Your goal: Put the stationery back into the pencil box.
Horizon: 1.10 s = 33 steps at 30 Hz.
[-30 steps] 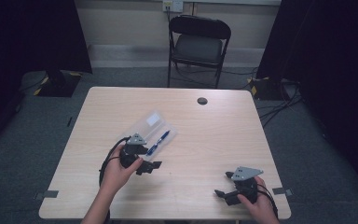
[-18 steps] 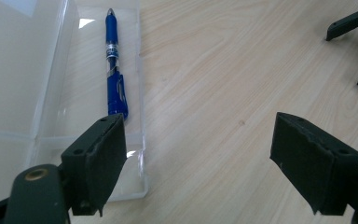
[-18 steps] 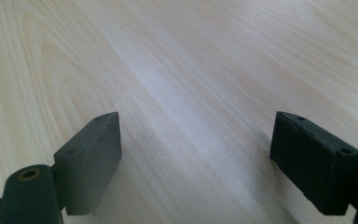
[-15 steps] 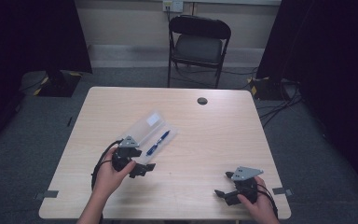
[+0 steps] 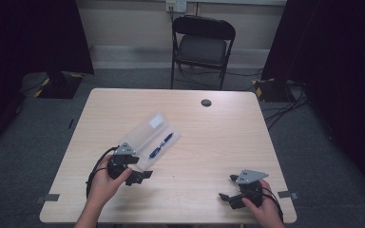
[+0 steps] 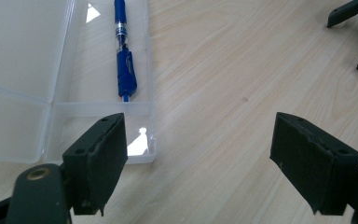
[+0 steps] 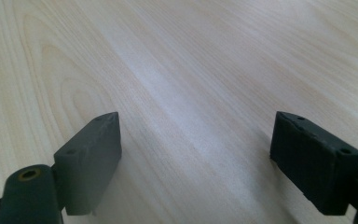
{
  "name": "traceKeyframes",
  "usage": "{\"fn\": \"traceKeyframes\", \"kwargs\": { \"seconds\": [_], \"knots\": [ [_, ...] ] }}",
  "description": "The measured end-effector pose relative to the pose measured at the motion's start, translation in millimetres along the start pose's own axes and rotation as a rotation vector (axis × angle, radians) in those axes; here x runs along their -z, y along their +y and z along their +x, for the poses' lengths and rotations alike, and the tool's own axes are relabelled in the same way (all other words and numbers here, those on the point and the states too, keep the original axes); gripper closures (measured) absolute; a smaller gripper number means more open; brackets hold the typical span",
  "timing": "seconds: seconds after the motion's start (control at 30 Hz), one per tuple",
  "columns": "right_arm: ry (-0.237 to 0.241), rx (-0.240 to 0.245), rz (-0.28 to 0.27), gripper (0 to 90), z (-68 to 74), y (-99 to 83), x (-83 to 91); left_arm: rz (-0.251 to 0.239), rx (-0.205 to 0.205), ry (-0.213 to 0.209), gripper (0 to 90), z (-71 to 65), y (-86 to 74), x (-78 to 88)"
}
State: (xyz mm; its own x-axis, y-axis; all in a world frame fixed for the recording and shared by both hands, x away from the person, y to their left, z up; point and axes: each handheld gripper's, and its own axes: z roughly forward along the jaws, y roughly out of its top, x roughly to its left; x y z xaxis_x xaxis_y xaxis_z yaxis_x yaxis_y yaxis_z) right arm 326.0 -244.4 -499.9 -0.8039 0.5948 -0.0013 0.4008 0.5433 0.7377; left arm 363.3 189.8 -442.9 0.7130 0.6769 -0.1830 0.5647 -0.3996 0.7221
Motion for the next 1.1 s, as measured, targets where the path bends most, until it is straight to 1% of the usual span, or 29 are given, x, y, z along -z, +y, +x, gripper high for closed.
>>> {"fn": "traceKeyframes", "kwargs": {
  "seconds": [0.07,0.1,0.13,0.23,0.33,0.43,0.5,0.57,0.63,0.73,0.8,0.83,0.87,0.97,1.03,1.1],
  "knots": [
    [0.0,0.0,0.0,15.6,0.0,0.0,0.0,0.009,-0.023,0.006,18.6,1.8,-2.4,4.3],
    [0.0,0.0,0.0,15.6,0.0,0.0,0.0,0.009,-0.023,0.006,18.6,1.8,-2.4,4.3],
    [0.0,0.0,0.0,15.6,0.0,0.0,0.0,-0.001,-0.005,0.006,18.6,1.9,-5.2,5.8],
    [0.0,0.0,0.0,15.6,0.0,0.0,0.0,0.003,-0.013,0.006,18.6,4.0,-9.7,8.0],
    [0.0,0.0,0.0,15.6,0.0,0.0,0.0,0.0,-0.004,0.008,18.7,5.1,-13.6,10.2],
    [0.0,0.0,0.0,15.6,0.0,0.0,0.0,-0.005,-0.005,0.01,18.8,6.8,-16.5,13.3],
    [0.0,0.0,0.0,15.6,0.0,0.0,0.0,-0.001,-0.008,0.017,18.8,7.4,-17.3,14.8],
    [0.0,0.0,0.0,15.6,0.0,0.0,0.0,-0.006,0.0,0.019,18.8,8.6,-19.7,16.5],
    [0.0,0.0,0.0,15.6,0.0,0.0,0.0,-0.003,-0.002,0.025,18.9,10.1,-22.8,18.7],
    [0.0,0.0,0.0,15.6,0.0,0.0,0.0,-0.005,0.007,0.036,19.0,12.0,-30.7,22.7],
    [0.0,0.0,0.0,15.6,0.0,0.0,0.0,-0.007,0.009,0.033,19.1,12.6,-33.0,23.5],
    [0.0,0.0,0.0,15.6,0.0,0.0,0.0,-0.006,0.003,0.033,19.1,13.5,-35.3,24.7],
    [0.0,0.0,0.0,15.6,0.0,0.0,0.0,-0.01,0.017,0.033,19.1,14.0,-39.8,25.8],
    [0.0,0.001,0.0,15.6,0.0,0.0,0.0,-0.01,0.016,0.04,19.2,15.2,-43.4,27.3],
    [0.0,0.0,0.0,15.6,0.0,0.0,0.0,-0.018,0.021,0.047,19.2,17.9,-48.6,30.3],
    [0.0,0.0,0.0,15.6,0.0,0.0,0.0,-0.014,0.024,0.052,19.2,18.8,-50.4,30.9]
  ]
}}
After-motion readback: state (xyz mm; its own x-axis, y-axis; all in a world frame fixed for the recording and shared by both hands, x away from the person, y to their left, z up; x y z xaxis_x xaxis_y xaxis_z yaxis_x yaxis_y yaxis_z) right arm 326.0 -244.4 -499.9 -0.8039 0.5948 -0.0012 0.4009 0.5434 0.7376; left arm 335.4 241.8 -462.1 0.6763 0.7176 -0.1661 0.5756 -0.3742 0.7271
